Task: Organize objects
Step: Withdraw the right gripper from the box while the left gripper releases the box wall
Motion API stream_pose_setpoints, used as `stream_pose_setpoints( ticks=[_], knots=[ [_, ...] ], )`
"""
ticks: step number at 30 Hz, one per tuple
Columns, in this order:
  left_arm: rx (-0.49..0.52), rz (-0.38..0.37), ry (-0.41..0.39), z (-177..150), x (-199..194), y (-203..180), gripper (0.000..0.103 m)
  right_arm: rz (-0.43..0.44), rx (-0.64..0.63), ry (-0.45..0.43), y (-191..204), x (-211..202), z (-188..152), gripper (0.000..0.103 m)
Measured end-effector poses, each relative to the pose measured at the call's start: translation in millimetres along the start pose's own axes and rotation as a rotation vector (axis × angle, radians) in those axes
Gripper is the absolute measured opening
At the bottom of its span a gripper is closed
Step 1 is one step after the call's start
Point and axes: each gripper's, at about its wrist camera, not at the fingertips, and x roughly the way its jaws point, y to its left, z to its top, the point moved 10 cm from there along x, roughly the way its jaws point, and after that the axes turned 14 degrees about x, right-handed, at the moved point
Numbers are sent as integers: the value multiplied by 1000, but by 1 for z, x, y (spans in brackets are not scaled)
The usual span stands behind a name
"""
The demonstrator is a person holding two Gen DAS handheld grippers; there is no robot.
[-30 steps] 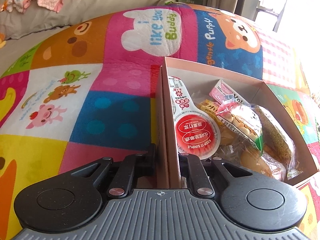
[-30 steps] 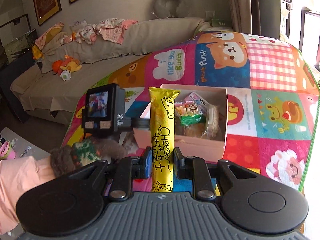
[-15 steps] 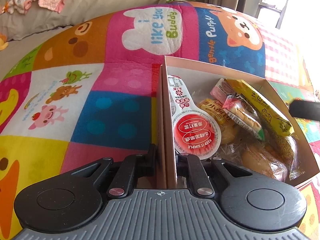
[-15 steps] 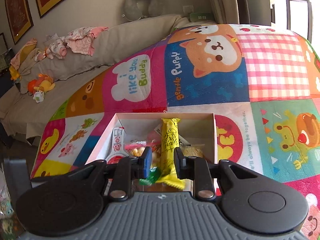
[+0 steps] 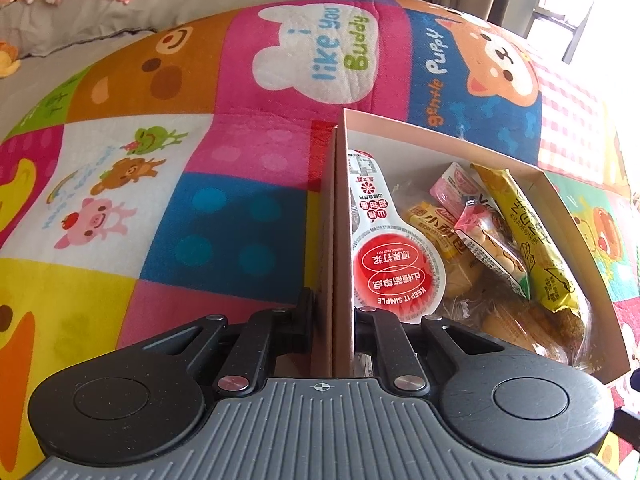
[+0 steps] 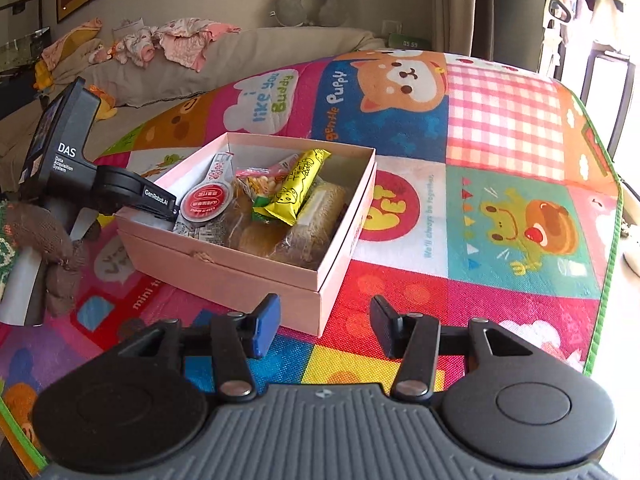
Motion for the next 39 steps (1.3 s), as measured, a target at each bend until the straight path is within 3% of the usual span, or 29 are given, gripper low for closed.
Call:
stream_pose_setpoints(
  ticks=[10,18,22,25,27,28,31,37,39],
  knots=[
    [52,22,-11,14,12,-9,12,-3,31,-22,10,39,9,49],
    [13,-42,-71,26,18,-3,18,-7,73,-49,6,45,22,50],
    [117,56,-194,24,-13,-9,25,-29,61,-105,7,25,17,77],
    [154,110,-342,24,-58,-16,23,-45,73,-126,2,8,8,87],
    [130,101,-379,13,-88,-19,23,-50,106,-119,-4,-2,0,94],
    [119,97,-373,4,-99,-22,23,-49,120,-114,-5,-5,-4,102],
    [123,93,-289,-36,-112,-42,23,-62,135,-95,-8,-11,-21,103],
    [152,67,-127,-97,-81,-80,26,-134,99,-15,-3,12,-46,103],
    [198,105,-169,-102,-81,-87,28,-194,84,10,-8,23,-52,103]
  ],
)
